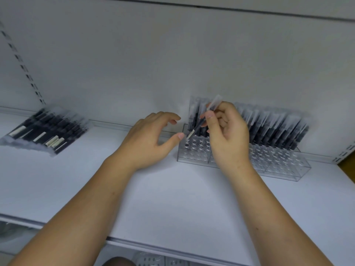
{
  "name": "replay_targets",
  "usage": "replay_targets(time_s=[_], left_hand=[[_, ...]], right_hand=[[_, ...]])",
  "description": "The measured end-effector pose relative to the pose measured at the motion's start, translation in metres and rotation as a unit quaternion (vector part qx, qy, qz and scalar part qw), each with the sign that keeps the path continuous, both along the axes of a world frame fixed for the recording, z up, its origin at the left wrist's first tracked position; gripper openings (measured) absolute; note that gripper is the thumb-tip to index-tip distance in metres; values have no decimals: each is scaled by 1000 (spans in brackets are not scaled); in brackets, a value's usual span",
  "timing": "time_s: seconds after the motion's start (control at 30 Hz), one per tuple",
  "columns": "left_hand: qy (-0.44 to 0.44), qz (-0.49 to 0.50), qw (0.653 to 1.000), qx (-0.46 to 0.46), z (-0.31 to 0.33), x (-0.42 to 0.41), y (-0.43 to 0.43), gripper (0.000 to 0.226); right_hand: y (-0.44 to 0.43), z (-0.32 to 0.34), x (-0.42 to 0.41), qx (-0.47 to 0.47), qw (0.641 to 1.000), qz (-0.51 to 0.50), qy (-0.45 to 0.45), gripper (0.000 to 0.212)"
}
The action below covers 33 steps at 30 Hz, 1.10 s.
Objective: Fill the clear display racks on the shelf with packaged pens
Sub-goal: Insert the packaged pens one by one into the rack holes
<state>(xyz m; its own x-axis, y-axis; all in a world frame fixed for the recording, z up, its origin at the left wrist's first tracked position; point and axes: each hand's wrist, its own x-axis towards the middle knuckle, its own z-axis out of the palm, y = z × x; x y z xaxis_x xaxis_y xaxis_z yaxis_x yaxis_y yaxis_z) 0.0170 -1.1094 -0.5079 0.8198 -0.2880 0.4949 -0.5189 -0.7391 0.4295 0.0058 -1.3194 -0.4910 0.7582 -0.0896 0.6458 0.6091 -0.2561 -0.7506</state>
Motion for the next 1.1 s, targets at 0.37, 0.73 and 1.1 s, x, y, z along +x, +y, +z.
replay_targets(time_s=[0.37,0.73,1.1], left_hand=[[8,1,1000,-13,-1,4,-2,39],[14,8,1000,-23,-3,7,-2,36],[-19,84,996,-37,8,5,18,24]], right_hand=[[8,-8,4,-114,993,-23,14,8],[11,-10,3,-164,985,-24,42,15],[1,-1,-7,-149,986,-72,-16,21]])
